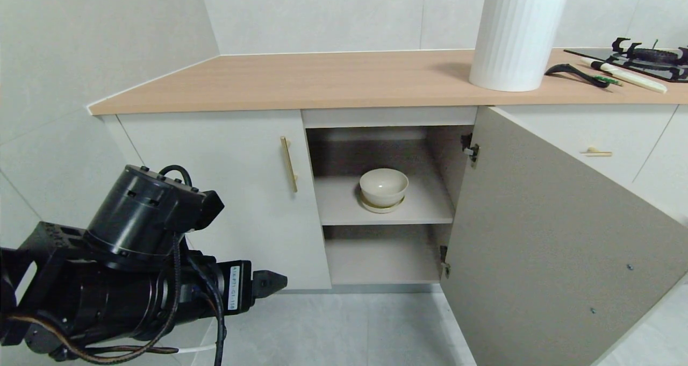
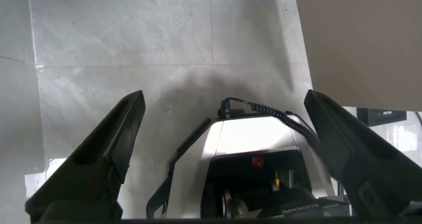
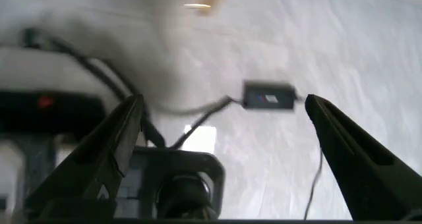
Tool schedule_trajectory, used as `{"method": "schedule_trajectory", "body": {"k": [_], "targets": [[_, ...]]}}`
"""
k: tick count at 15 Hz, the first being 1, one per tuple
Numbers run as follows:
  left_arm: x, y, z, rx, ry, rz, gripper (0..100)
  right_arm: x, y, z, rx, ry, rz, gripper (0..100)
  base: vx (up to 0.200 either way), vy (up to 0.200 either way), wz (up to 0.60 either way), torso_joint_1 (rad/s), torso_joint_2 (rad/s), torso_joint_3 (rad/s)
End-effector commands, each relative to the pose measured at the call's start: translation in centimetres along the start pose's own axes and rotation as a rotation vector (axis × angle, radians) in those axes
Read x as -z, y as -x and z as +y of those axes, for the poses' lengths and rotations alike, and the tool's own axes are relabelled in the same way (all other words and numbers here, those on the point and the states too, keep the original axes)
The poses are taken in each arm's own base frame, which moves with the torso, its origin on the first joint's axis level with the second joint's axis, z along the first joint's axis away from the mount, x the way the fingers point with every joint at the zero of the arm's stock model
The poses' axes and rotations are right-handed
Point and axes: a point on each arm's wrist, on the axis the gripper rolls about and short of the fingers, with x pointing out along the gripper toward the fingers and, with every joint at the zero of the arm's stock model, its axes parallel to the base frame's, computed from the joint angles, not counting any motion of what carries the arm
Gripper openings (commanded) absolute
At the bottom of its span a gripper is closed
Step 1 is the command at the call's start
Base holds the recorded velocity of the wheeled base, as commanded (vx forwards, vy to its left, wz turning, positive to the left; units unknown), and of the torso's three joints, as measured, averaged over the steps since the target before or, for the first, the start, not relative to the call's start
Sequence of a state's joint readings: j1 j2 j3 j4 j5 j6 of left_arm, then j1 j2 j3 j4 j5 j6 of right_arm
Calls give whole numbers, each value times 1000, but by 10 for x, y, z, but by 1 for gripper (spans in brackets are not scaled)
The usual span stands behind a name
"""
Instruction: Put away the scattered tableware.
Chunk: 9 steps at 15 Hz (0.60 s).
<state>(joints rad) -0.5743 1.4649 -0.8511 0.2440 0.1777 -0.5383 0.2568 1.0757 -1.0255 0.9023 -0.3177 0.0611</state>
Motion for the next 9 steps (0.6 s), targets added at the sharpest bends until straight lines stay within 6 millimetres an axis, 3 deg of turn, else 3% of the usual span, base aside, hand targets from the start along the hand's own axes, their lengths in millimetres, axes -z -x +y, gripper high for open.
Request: {"method": "schedule_trajectory", "body": {"k": [1, 9], "targets": [[0, 0, 0, -1, 0, 1, 100, -13, -20, -9, 80, -60, 65, 100, 0, 0, 0, 0, 0, 0], [0, -1, 0, -1, 2, 3, 100, -44, -68, -27, 179, -213, -26, 100, 0, 0, 0, 0, 0, 0]]}}
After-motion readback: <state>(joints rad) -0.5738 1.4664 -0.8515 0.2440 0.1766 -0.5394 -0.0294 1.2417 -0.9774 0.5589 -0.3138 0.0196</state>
